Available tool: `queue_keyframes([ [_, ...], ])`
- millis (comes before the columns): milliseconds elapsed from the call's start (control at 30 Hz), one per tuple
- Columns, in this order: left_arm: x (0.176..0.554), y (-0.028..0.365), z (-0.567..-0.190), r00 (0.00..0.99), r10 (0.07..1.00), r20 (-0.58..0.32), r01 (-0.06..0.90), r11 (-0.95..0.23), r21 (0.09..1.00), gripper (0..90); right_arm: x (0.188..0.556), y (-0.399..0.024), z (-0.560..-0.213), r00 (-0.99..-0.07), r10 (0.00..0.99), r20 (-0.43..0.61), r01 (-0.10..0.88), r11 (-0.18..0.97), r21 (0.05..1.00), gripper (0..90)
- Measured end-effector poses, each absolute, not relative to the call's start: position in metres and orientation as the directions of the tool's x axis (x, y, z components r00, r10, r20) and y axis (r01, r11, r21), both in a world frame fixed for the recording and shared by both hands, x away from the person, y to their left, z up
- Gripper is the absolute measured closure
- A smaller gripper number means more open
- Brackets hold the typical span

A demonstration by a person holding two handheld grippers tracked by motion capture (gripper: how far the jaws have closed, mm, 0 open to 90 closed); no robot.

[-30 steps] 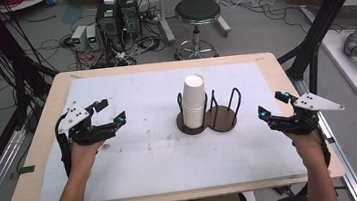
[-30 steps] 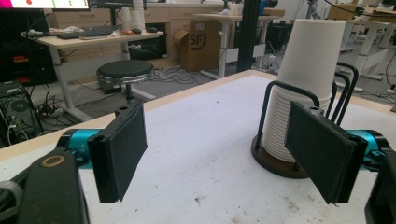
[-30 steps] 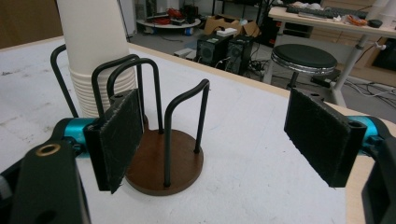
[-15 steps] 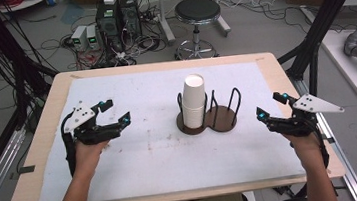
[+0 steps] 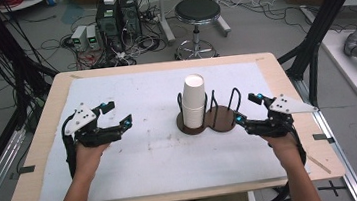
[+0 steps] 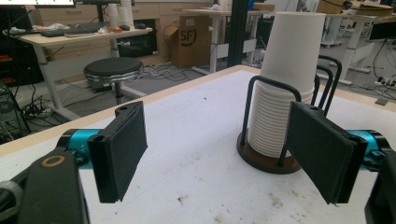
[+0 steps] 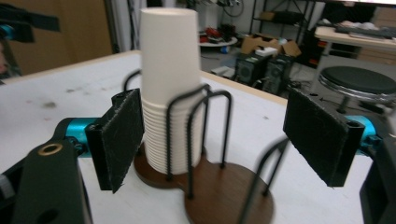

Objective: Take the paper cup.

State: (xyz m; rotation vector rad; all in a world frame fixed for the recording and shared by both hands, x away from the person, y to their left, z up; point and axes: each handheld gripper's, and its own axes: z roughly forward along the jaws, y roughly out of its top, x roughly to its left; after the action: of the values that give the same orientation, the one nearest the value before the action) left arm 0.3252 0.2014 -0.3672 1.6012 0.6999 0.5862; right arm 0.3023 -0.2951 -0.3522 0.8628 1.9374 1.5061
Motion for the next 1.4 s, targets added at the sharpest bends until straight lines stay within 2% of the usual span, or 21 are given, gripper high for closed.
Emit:
queue_keyframes([
  [100,0.326,0.202,-0.367,0.689,0.725,-0.016,0.114,-0.087,0.990,20.9,0.303,-0.287,-0.351,-0.670,0.742,-0.018,0.154,0.163,0.974,22.0],
  [133,0.326,0.202,-0.368,0.690,0.724,-0.018,0.116,-0.086,0.990,21.0,0.303,-0.278,-0.352,-0.692,0.721,-0.029,0.143,0.176,0.974,27.3],
  [300,0.328,0.200,-0.368,0.699,0.714,-0.019,0.119,-0.091,0.989,20.9,0.308,-0.259,-0.355,-0.701,0.712,-0.042,0.120,0.176,0.977,28.2],
  [333,0.328,0.199,-0.368,0.701,0.713,-0.021,0.120,-0.089,0.989,20.9,0.314,-0.249,-0.358,-0.702,0.711,-0.038,0.121,0.172,0.978,33.1],
  [433,0.329,0.199,-0.367,0.703,0.711,-0.019,0.118,-0.091,0.989,21.0,0.319,-0.239,-0.362,-0.709,0.703,-0.052,0.123,0.196,0.973,37.1],
  [467,0.330,0.198,-0.366,0.704,0.710,-0.018,0.118,-0.092,0.989,20.9,0.323,-0.231,-0.365,-0.722,0.689,-0.063,0.125,0.219,0.968,43.0],
  [500,0.331,0.198,-0.364,0.707,0.707,-0.019,0.116,-0.089,0.989,20.9,0.323,-0.231,-0.365,-0.722,0.689,-0.063,0.125,0.219,0.968,43.0],
  [533,0.332,0.197,-0.362,0.709,0.705,-0.019,0.112,-0.087,0.990,20.9,0.326,-0.226,-0.367,-0.732,0.678,-0.069,0.117,0.224,0.968,48.1],
  [567,0.333,0.196,-0.360,0.712,0.702,-0.016,0.106,-0.086,0.991,20.9,0.326,-0.226,-0.367,-0.732,0.678,-0.069,0.117,0.224,0.968,48.1],
  [600,0.334,0.194,-0.358,0.714,0.700,-0.015,0.103,-0.084,0.991,20.9,0.330,-0.223,-0.369,-0.737,0.673,-0.060,0.117,0.214,0.970,53.1],
  [733,0.342,0.182,-0.349,0.733,0.680,-0.004,0.099,-0.101,0.990,20.9,0.334,-0.222,-0.371,-0.739,0.672,-0.038,0.127,0.194,0.973,59.3],
  [800,0.348,0.175,-0.343,0.747,0.665,0.000,0.097,-0.108,0.989,20.9,0.337,-0.220,-0.374,-0.745,0.666,-0.037,0.129,0.198,0.972,67.6],
  [833,0.351,0.171,-0.340,0.753,0.657,-0.002,0.095,-0.106,0.990,20.9,0.337,-0.220,-0.374,-0.745,0.666,-0.037,0.129,0.198,0.972,67.6],
  [867,0.354,0.167,-0.338,0.760,0.650,-0.004,0.098,-0.109,0.989,20.9,0.338,-0.218,-0.375,-0.757,0.653,-0.035,0.130,0.204,0.970,74.8],
  [900,0.357,0.162,-0.335,0.765,0.644,-0.001,0.095,-0.112,0.989,20.9,0.338,-0.218,-0.375,-0.757,0.653,-0.035,0.130,0.204,0.970,74.8],
  [933,0.359,0.158,-0.333,0.769,0.639,0.003,0.095,-0.118,0.989,20.9,0.339,-0.215,-0.377,-0.753,0.656,-0.048,0.127,0.216,0.968,84.0],
  [967,0.363,0.154,-0.331,0.775,0.632,0.002,0.093,-0.118,0.989,20.9,0.339,-0.215,-0.377,-0.753,0.656,-0.048,0.127,0.216,0.968,84.0],
  [1033,0.368,0.145,-0.328,0.788,0.616,0.003,0.092,-0.122,0.988,20.9,0.340,-0.212,-0.380,-0.744,0.666,-0.052,0.123,0.214,0.969,90.0],
  [1167,0.378,0.126,-0.320,0.809,0.588,0.004,0.081,-0.117,0.990,20.9,0.342,-0.209,-0.387,-0.729,0.684,-0.033,0.128,0.183,0.975,90.0],
  [1400,0.394,0.092,-0.312,0.854,0.519,-0.017,0.081,-0.100,0.992,20.9,0.340,-0.202,-0.395,-0.744,0.667,-0.040,0.138,0.211,0.968,90.0],
])
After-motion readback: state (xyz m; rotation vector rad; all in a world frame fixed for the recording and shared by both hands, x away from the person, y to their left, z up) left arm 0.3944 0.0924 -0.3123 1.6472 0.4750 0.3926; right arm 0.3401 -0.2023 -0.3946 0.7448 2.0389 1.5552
